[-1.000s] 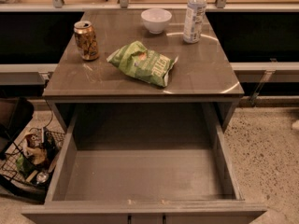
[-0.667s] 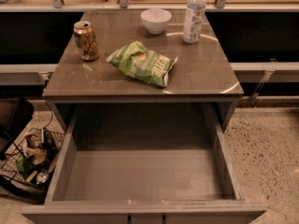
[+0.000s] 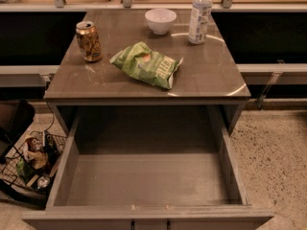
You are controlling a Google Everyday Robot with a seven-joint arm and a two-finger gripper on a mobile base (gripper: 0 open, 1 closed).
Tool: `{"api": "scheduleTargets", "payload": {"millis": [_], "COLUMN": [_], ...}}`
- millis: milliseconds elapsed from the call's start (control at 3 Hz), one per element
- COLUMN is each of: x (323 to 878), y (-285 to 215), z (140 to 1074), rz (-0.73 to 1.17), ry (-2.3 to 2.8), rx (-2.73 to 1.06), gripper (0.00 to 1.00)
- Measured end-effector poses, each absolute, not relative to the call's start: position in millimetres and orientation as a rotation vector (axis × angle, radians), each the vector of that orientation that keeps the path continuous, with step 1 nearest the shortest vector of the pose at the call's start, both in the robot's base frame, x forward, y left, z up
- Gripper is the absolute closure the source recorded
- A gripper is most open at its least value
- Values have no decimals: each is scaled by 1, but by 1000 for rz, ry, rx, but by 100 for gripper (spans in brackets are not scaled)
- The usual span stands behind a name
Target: Close top drawer
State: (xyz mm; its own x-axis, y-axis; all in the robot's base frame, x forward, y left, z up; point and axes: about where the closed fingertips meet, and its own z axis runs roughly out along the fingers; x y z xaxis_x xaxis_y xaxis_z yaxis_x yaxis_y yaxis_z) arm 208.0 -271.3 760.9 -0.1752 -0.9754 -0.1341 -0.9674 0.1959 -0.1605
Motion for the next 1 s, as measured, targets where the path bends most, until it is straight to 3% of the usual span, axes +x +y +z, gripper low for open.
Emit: {"api": "scheduleTargets", "payload": {"millis": [333,1000], "x": [193,190], "y": [-244,-229], "z": [736,716], "rz": [27,30], "ry": [2228,2217], "rx": [-1969,-1973], "gripper": [100,100]}}
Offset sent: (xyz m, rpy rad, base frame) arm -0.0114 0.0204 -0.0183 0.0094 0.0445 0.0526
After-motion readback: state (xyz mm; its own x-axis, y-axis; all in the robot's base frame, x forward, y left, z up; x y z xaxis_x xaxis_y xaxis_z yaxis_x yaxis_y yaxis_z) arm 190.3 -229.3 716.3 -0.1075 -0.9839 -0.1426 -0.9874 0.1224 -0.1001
